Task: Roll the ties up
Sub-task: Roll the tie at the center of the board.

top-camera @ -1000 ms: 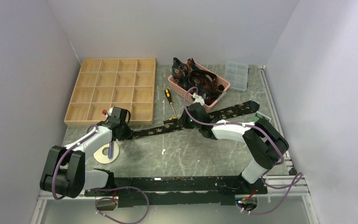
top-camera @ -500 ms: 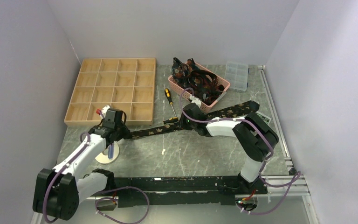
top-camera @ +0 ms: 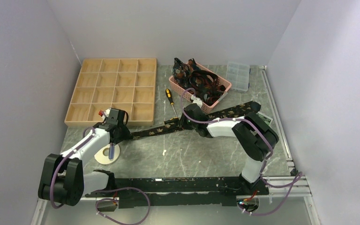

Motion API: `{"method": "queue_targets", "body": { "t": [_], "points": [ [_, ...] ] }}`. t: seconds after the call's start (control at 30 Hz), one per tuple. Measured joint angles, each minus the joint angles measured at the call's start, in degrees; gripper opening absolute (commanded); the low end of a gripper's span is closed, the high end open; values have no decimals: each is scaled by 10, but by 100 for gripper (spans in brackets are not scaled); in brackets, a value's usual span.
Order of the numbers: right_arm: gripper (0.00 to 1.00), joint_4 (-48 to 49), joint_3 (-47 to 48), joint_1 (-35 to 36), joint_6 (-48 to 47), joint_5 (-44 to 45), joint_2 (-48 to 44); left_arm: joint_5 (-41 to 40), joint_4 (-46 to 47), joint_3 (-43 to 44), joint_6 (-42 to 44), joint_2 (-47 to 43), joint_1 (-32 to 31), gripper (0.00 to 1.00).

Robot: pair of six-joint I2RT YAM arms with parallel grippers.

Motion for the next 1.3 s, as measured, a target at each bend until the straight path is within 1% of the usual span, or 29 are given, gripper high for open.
{"method": "queue_targets", "body": {
  "t": [0.23, 0.37, 0.43, 0.47, 0.57, 0.77, 0.9, 0.97, 1.03, 1.13, 1.2, 1.3],
  "points": [
    [26, 13, -6, -2, 0, -9, 0, 18, 42, 0, 42, 11, 1, 58],
    [26, 18, -8, -3, 0, -13, 0, 36, 51, 9, 70, 41, 5, 56],
    [26, 19, -9, -3, 0, -14, 0, 46, 56, 18, 84, 62, 9, 51],
    [26, 21, -9, -3, 0, -14, 0, 50, 59, 20, 90, 71, 10, 46],
    [26, 26, -13, -3, 0, -15, -1, 64, 67, 28, 101, 83, 16, 26],
    [26, 26, -18, -2, -1, -22, -6, 79, 73, 28, 113, 83, 19, 4],
    [25, 9, -18, 15, -7, -17, -17, 85, 72, 28, 114, 76, 19, 3],
    [21, -2, -15, 32, -13, -17, -23, 88, 71, 28, 113, 71, 19, 3],
    [14, -18, -1, 53, -19, -19, -23, 91, 69, 28, 113, 63, 19, 3],
    [5, -35, 37, 81, -27, -28, -17, 90, 58, 30, 113, 51, 16, 3],
    [0, -36, 69, 97, -31, -36, -7, 87, 50, 31, 111, 43, 11, 3],
    [0, -34, 125, 115, -36, -58, 26, 81, 39, 31, 111, 30, 3, 3]
  ]
}}
